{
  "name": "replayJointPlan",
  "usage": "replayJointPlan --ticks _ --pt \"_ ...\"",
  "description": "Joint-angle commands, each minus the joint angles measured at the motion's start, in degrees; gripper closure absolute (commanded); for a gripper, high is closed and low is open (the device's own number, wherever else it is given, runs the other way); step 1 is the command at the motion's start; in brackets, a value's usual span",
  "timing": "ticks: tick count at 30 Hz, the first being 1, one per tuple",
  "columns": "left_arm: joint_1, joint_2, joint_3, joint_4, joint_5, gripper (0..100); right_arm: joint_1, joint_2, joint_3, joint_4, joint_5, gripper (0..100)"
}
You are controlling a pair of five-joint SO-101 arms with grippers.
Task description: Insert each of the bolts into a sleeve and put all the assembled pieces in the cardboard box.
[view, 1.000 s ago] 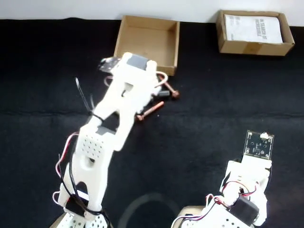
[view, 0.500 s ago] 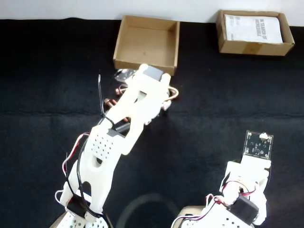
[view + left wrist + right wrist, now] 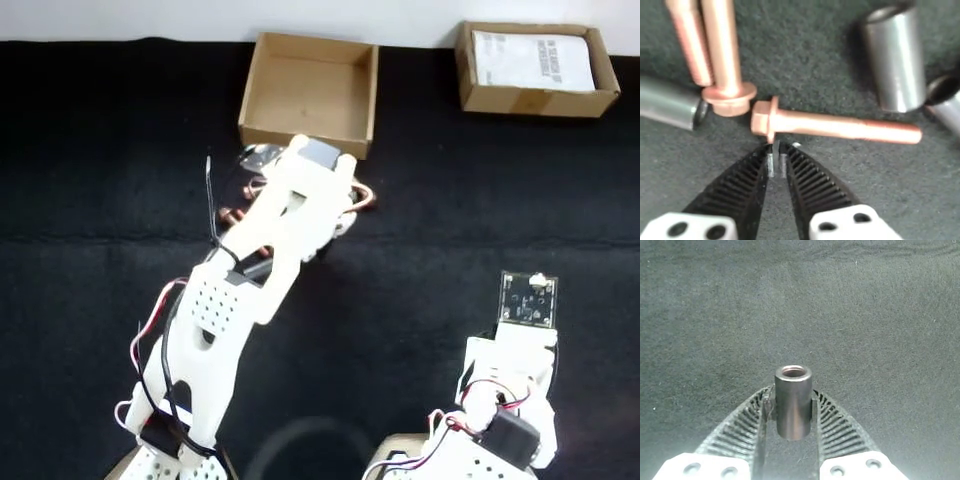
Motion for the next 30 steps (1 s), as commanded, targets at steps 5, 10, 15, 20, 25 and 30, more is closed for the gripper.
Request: replayJointPlan --ticks 5,10,15,20,25,30 --pt "-6.73 -0.48 -0.66 0.35 -0.26 99 -0.48 -0.04 -0.22 -1.36 0.09 99.1" --pt "-11.56 -0.48 -0.4 -6.86 -0.35 99 -0.48 -0.13 -0.22 -1.36 0.09 99.1" --pt "-13.14 -0.57 -0.66 -14.24 -0.35 99 -0.48 -0.04 -0.22 -1.36 0.09 99.1" --pt "-12.62 -0.92 -0.66 -19.16 -0.35 99 -0.48 -0.04 -0.22 -1.36 0.09 99.1" --pt "-9.8 -1.01 -5.85 -13.19 -1.41 99 -0.48 -0.04 -0.22 -1.36 0.09 99.1" --pt "-6.02 -0.66 -17.27 0.44 -4.22 99 -0.48 -0.04 -0.22 -1.36 0.09 99.1"
